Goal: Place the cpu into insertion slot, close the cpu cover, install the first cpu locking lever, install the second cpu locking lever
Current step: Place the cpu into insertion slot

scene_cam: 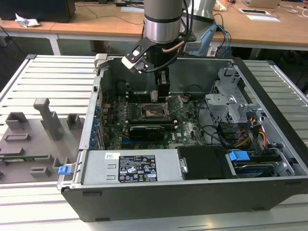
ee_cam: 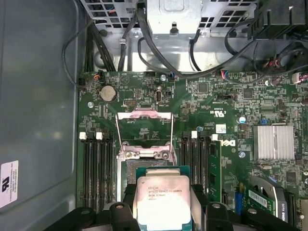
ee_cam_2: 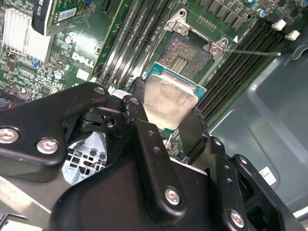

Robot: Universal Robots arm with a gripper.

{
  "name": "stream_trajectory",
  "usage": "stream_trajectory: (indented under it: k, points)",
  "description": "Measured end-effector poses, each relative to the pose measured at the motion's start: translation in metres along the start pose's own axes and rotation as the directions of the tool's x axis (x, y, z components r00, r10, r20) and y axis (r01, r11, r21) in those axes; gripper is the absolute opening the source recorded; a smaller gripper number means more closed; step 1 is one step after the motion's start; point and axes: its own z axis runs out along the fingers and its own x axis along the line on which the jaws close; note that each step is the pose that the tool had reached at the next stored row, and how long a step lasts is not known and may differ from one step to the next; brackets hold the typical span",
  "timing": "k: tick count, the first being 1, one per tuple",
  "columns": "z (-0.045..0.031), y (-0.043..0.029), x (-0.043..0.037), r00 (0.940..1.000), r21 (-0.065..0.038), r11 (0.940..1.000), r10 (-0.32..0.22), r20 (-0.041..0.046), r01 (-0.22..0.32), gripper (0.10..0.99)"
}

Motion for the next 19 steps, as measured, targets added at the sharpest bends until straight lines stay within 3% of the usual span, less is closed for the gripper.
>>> stream_trajectory:
  k: [13, 19]
  points:
    - [0.0066, -0.0062, 0.0002, 1.0000, 0.000, 1.0000, 0.000, 0.0000, 0.000, 0.529]
    - [0.0136, -0.0074, 0.0051, 1.0000, 0.000, 1.0000, 0.007, 0.0004, -0.007, 0.529]
